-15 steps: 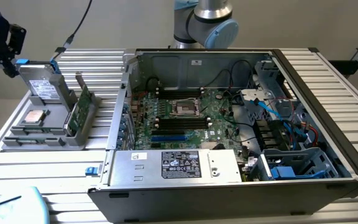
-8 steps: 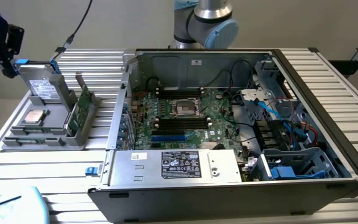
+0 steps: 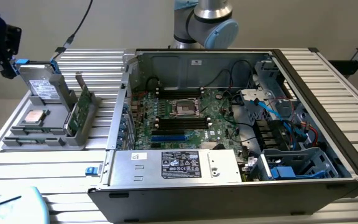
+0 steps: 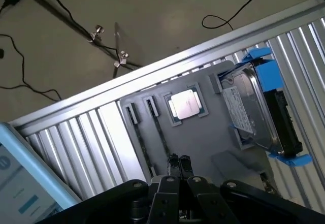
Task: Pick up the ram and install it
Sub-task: 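Pick up the ram and move it above insertion slot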
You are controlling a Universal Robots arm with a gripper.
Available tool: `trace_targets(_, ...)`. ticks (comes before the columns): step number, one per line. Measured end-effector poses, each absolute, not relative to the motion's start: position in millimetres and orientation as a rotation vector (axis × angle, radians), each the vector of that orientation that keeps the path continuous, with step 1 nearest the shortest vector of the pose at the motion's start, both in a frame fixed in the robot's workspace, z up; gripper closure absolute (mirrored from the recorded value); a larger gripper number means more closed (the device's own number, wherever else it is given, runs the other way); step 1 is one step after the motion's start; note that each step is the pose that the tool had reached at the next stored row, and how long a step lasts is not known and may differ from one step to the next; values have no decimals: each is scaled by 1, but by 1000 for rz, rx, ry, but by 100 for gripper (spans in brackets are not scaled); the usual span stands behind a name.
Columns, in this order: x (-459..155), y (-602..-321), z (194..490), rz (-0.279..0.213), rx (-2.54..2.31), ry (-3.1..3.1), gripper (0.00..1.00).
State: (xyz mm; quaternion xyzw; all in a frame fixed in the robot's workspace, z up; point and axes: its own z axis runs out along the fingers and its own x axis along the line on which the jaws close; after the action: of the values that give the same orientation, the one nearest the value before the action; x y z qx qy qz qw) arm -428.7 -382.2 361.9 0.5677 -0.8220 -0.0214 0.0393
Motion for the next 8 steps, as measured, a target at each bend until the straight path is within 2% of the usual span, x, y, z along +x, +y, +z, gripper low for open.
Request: trace_targets(8,-429,-382,360,-64,1895,-2395,89)
